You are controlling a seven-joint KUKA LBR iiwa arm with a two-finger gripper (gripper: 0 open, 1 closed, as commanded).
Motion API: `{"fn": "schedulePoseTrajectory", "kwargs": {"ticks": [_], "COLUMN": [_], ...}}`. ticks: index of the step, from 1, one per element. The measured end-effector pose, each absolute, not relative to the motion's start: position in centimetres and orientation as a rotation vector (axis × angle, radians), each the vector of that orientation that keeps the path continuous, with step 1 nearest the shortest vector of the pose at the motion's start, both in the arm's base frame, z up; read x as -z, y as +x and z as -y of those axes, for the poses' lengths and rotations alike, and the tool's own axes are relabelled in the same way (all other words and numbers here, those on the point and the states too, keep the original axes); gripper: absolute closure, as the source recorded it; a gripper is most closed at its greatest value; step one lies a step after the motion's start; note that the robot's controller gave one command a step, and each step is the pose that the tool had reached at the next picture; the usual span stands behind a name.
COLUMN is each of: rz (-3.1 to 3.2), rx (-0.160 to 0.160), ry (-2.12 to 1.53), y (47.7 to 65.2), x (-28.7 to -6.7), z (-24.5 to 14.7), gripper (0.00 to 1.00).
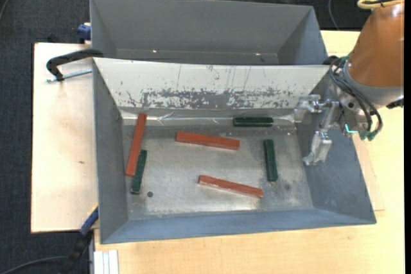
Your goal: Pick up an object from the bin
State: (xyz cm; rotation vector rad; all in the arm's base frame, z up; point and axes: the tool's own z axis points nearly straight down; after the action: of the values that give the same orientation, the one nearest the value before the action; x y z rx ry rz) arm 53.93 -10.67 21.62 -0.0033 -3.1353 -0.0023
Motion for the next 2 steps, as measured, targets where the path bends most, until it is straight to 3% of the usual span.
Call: {"fn": "schedulePoseTrajectory", "kwargs": {"ticks": [1,2], "rz": [3.116,3.114], "rx": [0.003,0.007], "ry": [0.408,0.412], "y": [54.1,50.4], "x": [-6.9,-10.3], "z": [0.8,-4.7], "gripper": [0.00,0.00]}}
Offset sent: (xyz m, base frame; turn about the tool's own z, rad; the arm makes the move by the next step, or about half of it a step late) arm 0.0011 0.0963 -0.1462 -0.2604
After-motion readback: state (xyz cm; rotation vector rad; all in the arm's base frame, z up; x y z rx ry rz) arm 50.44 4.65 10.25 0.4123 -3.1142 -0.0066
